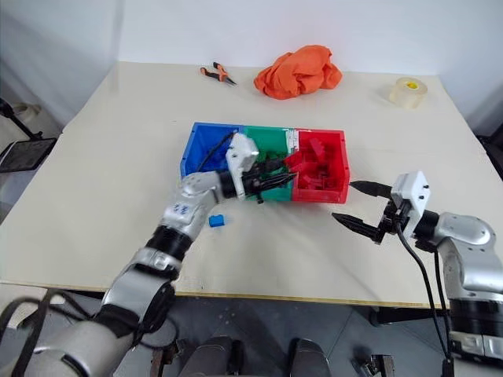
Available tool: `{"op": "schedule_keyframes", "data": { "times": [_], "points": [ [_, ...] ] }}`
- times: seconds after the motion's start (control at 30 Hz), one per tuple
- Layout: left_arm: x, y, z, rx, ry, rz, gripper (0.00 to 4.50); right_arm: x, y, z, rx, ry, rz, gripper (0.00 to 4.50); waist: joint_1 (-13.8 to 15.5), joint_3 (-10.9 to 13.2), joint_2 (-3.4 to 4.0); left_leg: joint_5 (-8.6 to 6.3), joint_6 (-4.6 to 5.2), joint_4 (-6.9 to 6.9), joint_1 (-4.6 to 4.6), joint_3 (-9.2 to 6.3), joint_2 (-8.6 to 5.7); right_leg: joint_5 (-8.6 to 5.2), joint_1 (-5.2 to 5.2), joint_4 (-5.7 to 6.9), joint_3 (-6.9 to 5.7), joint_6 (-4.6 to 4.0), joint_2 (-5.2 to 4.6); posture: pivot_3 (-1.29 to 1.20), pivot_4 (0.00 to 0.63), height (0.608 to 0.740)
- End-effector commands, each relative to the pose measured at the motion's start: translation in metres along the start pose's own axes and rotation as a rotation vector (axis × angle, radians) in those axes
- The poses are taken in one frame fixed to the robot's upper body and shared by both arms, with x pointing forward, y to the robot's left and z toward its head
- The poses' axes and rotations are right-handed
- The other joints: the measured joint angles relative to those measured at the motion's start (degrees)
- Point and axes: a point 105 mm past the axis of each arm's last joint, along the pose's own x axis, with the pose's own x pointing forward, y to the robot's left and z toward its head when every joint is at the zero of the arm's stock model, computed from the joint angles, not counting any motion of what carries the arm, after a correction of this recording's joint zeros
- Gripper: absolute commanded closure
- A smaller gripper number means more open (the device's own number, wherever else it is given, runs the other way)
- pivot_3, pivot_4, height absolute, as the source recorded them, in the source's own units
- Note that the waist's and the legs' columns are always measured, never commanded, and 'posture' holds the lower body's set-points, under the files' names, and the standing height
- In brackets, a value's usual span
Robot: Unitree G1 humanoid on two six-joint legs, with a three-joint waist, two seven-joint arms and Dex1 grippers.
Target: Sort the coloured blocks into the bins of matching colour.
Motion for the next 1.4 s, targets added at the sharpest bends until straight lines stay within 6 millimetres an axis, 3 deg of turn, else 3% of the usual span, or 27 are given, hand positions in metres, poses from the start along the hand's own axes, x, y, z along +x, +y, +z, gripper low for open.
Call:
{"op": "schedule_keyframes", "data": {
  "times": [0.03,0.13,0.27,0.47,0.6,0.83,0.9,1.0,1.23,1.4],
  "points": [
    [0.017,0.002,0.014,0.028,-0.059,0.0,2.7,-0.008,0.0,0.017,-0.045,-0.038,-0.039,0.0,-0.14,0.0,0.0,0.0,0.0,-0.01,0.0,0.0,0.0,0.0,-0.01,0.0,0.0,0.0,0.0,0.0,0.15,0.74],
    [0.024,0.001,0.017,0.019,-0.068,-0.01,1.75,-0.01,0.002,0.016,-0.044,-0.036,-0.048,0.0,-0.45,0.0,0.0,0.0,0.0,-0.03,0.01,0.02,0.02,0.0,-0.03,0.0,-0.02,0.0,0.02,0.0,0.15,0.74],
    [0.011,0.011,0.022,0.068,-0.077,0.0,0.54,-0.009,0.003,0.019,-0.045,-0.038,-0.051,0.0,-0.66,0.0,0.0,0.0,0.0,-0.03,0.02,0.07,0.04,0.0,-0.07,0.02,0.01,0.0,0.02,0.0,0.15,0.74],
    [-0.034,0.032,0.024,0.138,-0.022,0.019,0.54,-0.001,0.0,0.018,-0.043,-0.039,-0.019,0.0,-0.74,0.0,0.01,0.01,-0.01,-0.02,0.02,0.05,0.06,0.0,-0.1,0.09,0.03,0.0,0.02,0.0,0.15,0.74],
    [-0.096,0.036,0.022,0.161,0.066,0.039,0.54,0.011,-0.004,0.018,-0.045,-0.042,0.035,0.0,-1.02,-0.01,0.02,0.01,-0.01,0.0,0.03,0.02,0.07,0.0,-0.12,0.15,0.05,-0.01,0.03,0.0,0.15,0.74],
    [-0.193,0.013,0.016,0.125,0.219,0.112,0.54,0.027,-0.01,0.019,-0.049,-0.05,0.107,0.0,-1.19,0.0,0.02,0.01,-0.01,0.03,0.01,-0.18,0.07,0.0,-0.04,0.18,0.04,-0.01,-0.01,0.0,0.15,0.74],
    [-0.208,0.008,0.018,0.126,0.225,0.143,0.54,0.03,-0.011,0.019,-0.049,-0.049,0.119,0.0,-1.01,0.0,0.02,0.0,-0.01,0.04,0.01,-0.22,0.08,0.0,-0.04,0.16,0.08,-0.01,-0.04,0.0,0.15,0.74],
    [-0.254,-0.022,0.001,0.029,0.284,0.157,0.54,0.037,-0.013,0.02,-0.05,-0.057,0.146,0.0,-1.44,-0.02,0.05,-0.01,-0.03,0.02,0.02,-0.32,0.07,0.0,0.03,0.1,0.22,-0.02,-0.13,0.0,0.15,0.74],
    [-0.276,-0.041,-0.013,-0.043,0.344,0.207,0.54,0.041,-0.014,0.021,-0.056,-0.059,0.178,0.0,-1.66,0.0,0.09,-0.04,-0.08,0.04,0.02,-0.51,0.08,-0.04,0.11,0.14,0.29,-0.1,-0.23,0.0,0.15,0.74],
    [-0.256,-0.035,-0.018,-0.005,0.329,0.196,0.54,0.042,-0.014,0.021,-0.06,-0.06,0.185,0.0,-2.06,-0.01,0.1,-0.07,-0.13,-0.03,0.05,-0.5,0.12,-0.06,0.08,0.14,0.28,-0.12,-0.22,0.0,0.15,0.74]
  ]
}}
